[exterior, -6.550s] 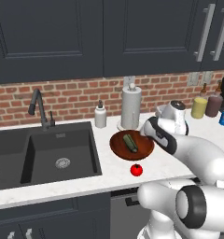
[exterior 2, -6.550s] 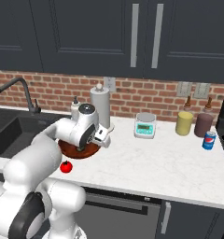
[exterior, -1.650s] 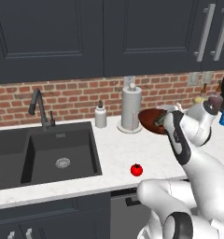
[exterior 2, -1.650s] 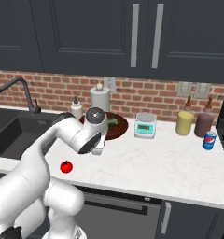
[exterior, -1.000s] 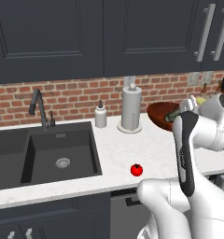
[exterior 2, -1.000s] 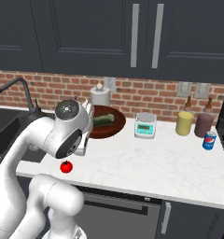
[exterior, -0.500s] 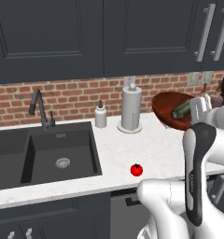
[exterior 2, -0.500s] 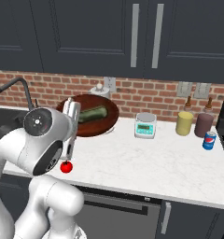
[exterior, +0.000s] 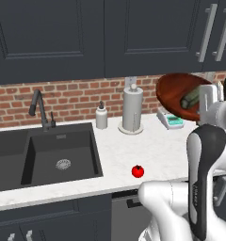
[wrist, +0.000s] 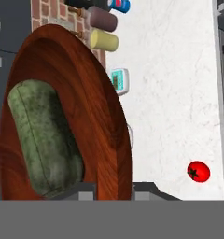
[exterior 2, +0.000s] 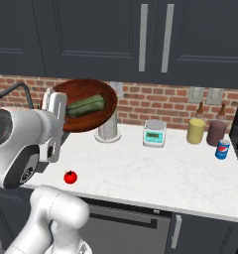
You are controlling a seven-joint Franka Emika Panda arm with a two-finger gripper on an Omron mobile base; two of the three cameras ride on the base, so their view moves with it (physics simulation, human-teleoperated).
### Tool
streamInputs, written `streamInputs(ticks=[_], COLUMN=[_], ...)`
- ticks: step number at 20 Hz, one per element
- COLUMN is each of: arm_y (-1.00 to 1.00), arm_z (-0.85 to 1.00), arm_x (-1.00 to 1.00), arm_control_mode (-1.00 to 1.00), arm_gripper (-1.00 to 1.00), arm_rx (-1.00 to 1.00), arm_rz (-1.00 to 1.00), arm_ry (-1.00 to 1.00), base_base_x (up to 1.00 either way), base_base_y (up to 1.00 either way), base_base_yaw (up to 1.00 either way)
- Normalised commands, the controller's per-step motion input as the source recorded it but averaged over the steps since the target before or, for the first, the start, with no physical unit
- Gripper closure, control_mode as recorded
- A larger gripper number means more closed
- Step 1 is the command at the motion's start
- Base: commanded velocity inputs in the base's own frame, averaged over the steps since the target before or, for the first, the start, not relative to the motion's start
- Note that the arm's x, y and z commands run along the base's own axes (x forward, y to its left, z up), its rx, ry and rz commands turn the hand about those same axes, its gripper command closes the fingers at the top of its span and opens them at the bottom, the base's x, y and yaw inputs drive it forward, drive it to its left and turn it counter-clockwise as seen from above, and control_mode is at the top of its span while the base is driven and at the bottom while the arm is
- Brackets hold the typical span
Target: Pick the cucumber from the sink and place it in the bowl. Then pick the bowl and place it in the microwave. Then close the microwave door and press the start button.
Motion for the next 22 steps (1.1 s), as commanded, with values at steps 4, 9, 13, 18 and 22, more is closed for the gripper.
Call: streamInputs(ticks=[4, 9, 13, 18, 22], arm_y=[0.02, 0.00, 0.00, 0.00, 0.00], arm_z=[0.19, 0.00, 0.00, 0.00, 0.00], arm_x=[-0.03, 0.00, 0.00, 0.00, 0.00], arm_control_mode=[1.00, 1.00, 1.00, 1.00, 1.00], arm_gripper=[1.00, 1.00, 1.00, 1.00, 1.00], arm_rx=[0.00, 0.00, 0.00, 0.00, 0.00], arm_rz=[-0.01, 0.00, 0.00, 0.00, 0.00], arm_ry=[0.00, 0.00, 0.00, 0.00, 0.00], base_base_x=[-0.22, -0.89, -0.99, -0.56, -0.03], base_base_y=[0.00, -0.36, -0.78, -0.64, -0.23], base_base_yaw=[-0.02, -0.09, -0.25, -0.56, -0.85])
